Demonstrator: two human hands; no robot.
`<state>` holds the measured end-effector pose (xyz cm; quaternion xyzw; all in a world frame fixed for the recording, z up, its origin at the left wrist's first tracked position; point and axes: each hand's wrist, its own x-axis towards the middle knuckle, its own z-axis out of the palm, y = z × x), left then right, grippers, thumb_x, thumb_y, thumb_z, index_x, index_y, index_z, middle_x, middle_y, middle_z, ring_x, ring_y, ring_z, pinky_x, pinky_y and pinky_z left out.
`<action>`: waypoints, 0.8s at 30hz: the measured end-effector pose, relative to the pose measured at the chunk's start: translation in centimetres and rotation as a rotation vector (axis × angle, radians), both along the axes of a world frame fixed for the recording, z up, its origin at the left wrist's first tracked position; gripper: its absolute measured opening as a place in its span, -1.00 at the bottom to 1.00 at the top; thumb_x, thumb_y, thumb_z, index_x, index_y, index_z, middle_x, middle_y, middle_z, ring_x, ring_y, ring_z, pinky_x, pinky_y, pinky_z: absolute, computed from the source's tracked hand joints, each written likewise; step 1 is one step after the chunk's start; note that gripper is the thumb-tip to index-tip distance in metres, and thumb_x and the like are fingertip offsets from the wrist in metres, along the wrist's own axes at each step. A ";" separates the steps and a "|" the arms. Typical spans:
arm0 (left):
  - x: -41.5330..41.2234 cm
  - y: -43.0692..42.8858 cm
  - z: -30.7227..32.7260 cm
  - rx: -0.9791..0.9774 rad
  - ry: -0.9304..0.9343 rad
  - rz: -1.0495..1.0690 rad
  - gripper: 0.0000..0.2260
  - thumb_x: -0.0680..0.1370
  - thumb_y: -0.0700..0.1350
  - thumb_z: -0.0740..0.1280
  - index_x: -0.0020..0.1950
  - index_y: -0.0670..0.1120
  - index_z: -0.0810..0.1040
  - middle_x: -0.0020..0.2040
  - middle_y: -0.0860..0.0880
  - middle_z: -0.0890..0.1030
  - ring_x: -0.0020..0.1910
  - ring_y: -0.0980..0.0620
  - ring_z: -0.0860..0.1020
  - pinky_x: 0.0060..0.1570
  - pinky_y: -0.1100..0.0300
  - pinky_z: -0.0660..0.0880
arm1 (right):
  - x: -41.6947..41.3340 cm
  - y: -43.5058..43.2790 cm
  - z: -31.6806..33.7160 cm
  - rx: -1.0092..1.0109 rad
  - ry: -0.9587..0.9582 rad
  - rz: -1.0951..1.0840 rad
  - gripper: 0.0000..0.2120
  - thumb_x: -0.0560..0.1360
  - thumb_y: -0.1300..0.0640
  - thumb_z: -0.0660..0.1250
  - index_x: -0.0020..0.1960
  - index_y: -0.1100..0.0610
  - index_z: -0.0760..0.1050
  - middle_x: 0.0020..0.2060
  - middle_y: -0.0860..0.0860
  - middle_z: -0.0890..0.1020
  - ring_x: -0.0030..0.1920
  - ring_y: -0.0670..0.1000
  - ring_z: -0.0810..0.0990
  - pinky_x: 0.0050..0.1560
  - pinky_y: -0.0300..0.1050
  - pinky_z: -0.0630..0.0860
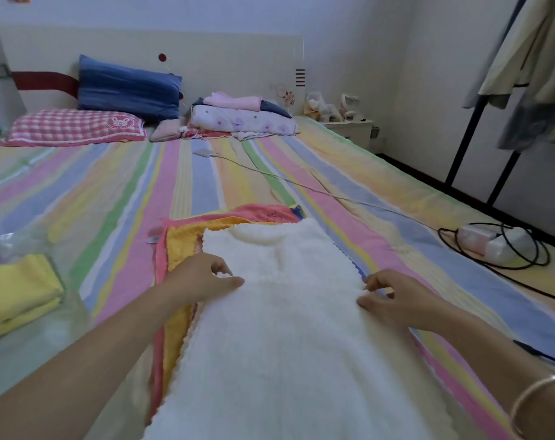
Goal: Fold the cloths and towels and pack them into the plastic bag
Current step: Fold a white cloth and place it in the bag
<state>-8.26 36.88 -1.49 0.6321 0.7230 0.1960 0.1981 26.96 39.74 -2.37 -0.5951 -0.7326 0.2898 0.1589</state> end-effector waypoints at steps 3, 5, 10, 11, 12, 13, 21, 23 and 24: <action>0.0 0.9 -0.6 0.000 0.063 -0.029 -0.86 0.46 0.05 0.44 -0.14 0.00 0.63 -0.20 0.16 0.56 -0.23 0.26 0.44 -0.30 0.35 0.31 | -0.1 0.6 0.2 0.003 -0.053 0.032 -0.83 0.42 -0.04 0.46 -0.10 -0.02 0.52 0.05 -0.15 0.55 0.05 -0.09 0.54 0.10 -0.16 0.47; -0.3 1.2 -0.9 0.031 0.047 -0.031 -0.88 0.47 0.01 0.42 -0.12 -0.03 0.64 -0.10 0.13 0.61 -0.16 0.21 0.48 -0.25 0.37 0.34 | -0.1 1.0 0.5 0.049 -0.080 0.037 -0.81 0.41 -0.07 0.47 -0.12 0.00 0.53 -0.06 -0.12 0.56 -0.10 -0.11 0.52 -0.06 -0.20 0.43; -0.9 1.3 -0.9 0.077 0.087 -0.082 -0.84 0.46 -0.05 0.40 -0.30 -0.01 0.52 -0.30 0.06 0.54 -0.28 0.10 0.45 -0.31 0.29 0.29 | 0.0 1.7 0.7 0.044 -0.069 0.061 -0.78 0.38 -0.15 0.47 -0.15 -0.03 0.55 -0.21 -0.09 0.55 -0.23 -0.11 0.48 -0.21 -0.23 0.38; -1.0 1.3 -0.8 0.088 0.095 -0.097 -0.84 0.46 -0.05 0.40 -0.30 0.00 0.52 -0.30 0.05 0.55 -0.26 0.09 0.46 -0.29 0.28 0.31 | 0.1 1.6 0.7 0.031 -0.070 0.071 -0.79 0.39 -0.15 0.47 -0.14 -0.04 0.56 -0.21 -0.09 0.56 -0.22 -0.11 0.49 -0.19 -0.23 0.39; -1.0 1.2 -0.8 0.103 0.102 -0.106 -0.85 0.46 -0.04 0.41 -0.29 0.01 0.52 -0.28 0.06 0.56 -0.23 0.07 0.48 -0.26 0.26 0.33 | 0.3 1.6 0.6 0.020 -0.072 0.081 -0.81 0.40 -0.14 0.46 -0.14 -0.04 0.57 -0.21 -0.09 0.57 -0.20 -0.10 0.51 -0.16 -0.23 0.41; -1.1 1.0 -0.7 0.121 0.102 -0.110 -0.86 0.47 -0.03 0.41 -0.28 0.02 0.53 -0.27 0.07 0.57 -0.21 0.07 0.49 -0.25 0.25 0.35 | 0.4 1.4 0.5 0.012 -0.067 0.085 -0.82 0.41 -0.13 0.46 -0.14 -0.04 0.58 -0.23 -0.07 0.57 -0.20 -0.08 0.52 -0.15 -0.22 0.42; -2.1 -5.2 4.4 0.420 -0.149 -0.042 -0.87 0.48 -0.10 0.46 -0.23 -0.05 0.56 -0.36 0.13 0.49 -0.45 0.18 0.37 -0.37 0.40 0.28 | -1.7 -2.5 5.0 0.308 0.276 -0.073 -0.86 0.41 0.04 0.49 -0.24 0.07 0.59 -0.37 -0.03 0.55 -0.35 -0.08 0.46 -0.35 -0.32 0.34; -3.4 -8.5 6.0 0.500 -0.212 -0.018 -0.84 0.46 -0.09 0.48 -0.27 -0.04 0.56 -0.38 0.07 0.52 -0.44 0.17 0.36 -0.31 0.26 0.33 | -3.3 -4.7 7.6 0.365 0.388 -0.058 -0.86 0.39 0.07 0.51 -0.24 0.08 0.59 -0.30 0.04 0.61 -0.34 -0.08 0.49 -0.30 -0.22 0.39; -4.1 -10.4 6.8 0.529 -0.241 0.003 -0.84 0.46 -0.08 0.48 -0.27 -0.04 0.55 -0.33 -0.05 0.57 -0.39 0.10 0.41 -0.27 0.19 0.35 | -4.1 -6.1 9.0 0.408 0.415 -0.044 -0.86 0.39 0.08 0.52 -0.25 0.08 0.58 -0.27 0.06 0.62 -0.35 -0.13 0.47 -0.31 -0.25 0.38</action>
